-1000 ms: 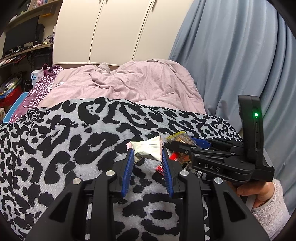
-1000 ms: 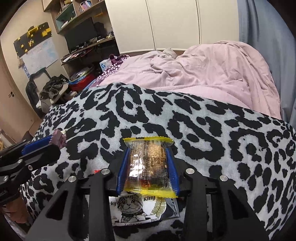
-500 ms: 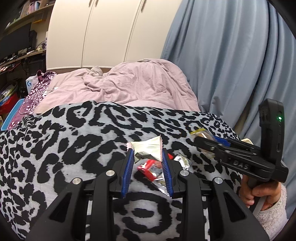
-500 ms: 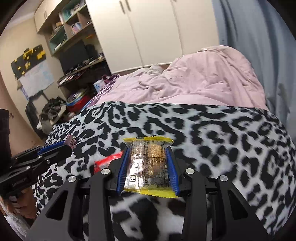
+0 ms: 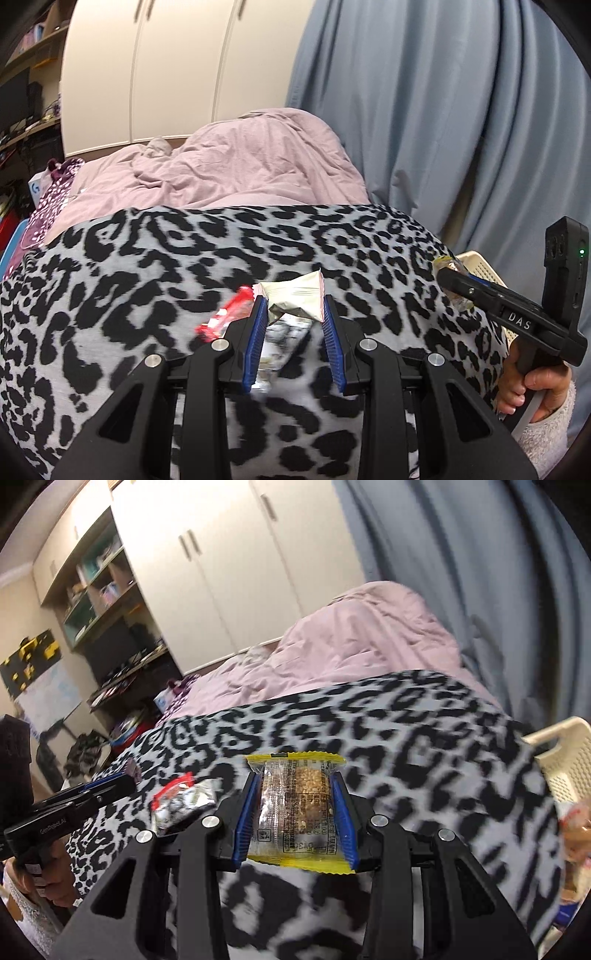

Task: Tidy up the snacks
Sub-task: 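Lift and carry the granola bar and white packet toward the cream basket, then drop the granola bar into the basket with the right tool while the left tool drops the white packet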

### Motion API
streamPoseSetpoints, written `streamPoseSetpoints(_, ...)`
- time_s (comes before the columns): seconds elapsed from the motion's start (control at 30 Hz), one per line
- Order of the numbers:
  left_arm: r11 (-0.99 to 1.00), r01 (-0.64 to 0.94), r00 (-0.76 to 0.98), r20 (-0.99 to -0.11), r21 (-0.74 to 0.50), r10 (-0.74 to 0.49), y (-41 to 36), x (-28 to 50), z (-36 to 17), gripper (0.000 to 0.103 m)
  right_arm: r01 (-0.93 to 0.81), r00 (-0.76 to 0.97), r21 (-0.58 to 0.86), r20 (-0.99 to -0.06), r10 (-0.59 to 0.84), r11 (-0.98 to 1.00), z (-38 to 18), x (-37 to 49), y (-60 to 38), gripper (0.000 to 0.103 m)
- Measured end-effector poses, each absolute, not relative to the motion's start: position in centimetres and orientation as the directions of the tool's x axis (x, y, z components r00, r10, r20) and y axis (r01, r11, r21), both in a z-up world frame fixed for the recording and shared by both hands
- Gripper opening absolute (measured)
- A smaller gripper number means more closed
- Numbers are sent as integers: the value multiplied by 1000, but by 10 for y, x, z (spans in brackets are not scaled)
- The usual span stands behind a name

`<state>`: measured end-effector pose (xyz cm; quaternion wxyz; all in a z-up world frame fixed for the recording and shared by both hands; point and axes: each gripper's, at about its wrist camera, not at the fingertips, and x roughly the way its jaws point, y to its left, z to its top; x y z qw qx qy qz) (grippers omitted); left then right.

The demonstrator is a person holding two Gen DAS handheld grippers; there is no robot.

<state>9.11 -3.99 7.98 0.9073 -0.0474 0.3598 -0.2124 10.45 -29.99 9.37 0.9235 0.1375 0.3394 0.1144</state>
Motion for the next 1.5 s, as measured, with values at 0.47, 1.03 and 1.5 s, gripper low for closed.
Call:
streamPoseSetpoints(0.47, 861, 469, 590, -656, -197, -471, -120, 87, 81, 30, 219, 807, 326, -590, 17, 920, 77, 37, -439, 40)
streamPoseSetpoints(1.03, 778, 607, 505, -678, -160, -534, -201, 73, 81, 30, 489, 731, 233, -635, -249, 841, 50, -26, -523, 40)
streamPoseSetpoints(1.5, 702, 699, 440, -693, -134, -571, -256, 55, 79, 30, 522, 733, 267, -626, -266, 810, 42, -45, -546, 56)
